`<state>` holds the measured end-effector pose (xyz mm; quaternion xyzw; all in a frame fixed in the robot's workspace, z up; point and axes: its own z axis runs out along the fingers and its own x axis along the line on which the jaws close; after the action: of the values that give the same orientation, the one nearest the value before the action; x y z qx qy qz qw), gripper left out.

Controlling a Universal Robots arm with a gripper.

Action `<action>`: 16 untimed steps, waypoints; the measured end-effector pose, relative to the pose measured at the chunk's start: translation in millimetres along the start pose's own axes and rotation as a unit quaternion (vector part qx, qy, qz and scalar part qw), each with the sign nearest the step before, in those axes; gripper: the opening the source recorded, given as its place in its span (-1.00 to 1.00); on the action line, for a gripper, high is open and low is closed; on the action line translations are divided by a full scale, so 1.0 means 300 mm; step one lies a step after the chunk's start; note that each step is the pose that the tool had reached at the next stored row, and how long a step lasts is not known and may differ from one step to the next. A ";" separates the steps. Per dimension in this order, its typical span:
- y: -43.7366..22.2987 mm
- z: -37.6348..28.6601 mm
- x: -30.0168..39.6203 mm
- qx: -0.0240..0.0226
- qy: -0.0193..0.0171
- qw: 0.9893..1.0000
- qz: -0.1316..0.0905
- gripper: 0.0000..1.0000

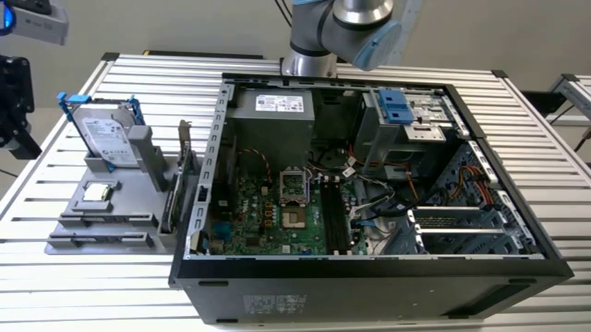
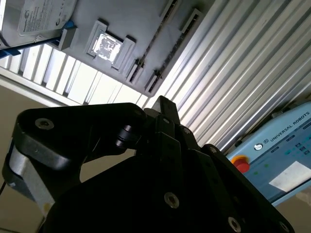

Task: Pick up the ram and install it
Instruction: 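Pick up the ram and move it above insertion slot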

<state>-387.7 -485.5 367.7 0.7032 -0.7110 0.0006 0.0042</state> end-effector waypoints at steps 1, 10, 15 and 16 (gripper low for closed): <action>0.000 0.000 0.000 0.000 0.000 1.000 0.000 -1.00; -0.005 0.004 0.001 -0.002 0.000 1.000 0.000 -1.00; -0.005 0.007 0.001 -0.002 0.000 1.000 0.000 -1.00; -0.005 0.007 0.001 -0.002 0.000 1.000 0.000 -1.00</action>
<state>-386.2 -485.7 365.7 0.7034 -0.7108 -0.0006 0.0058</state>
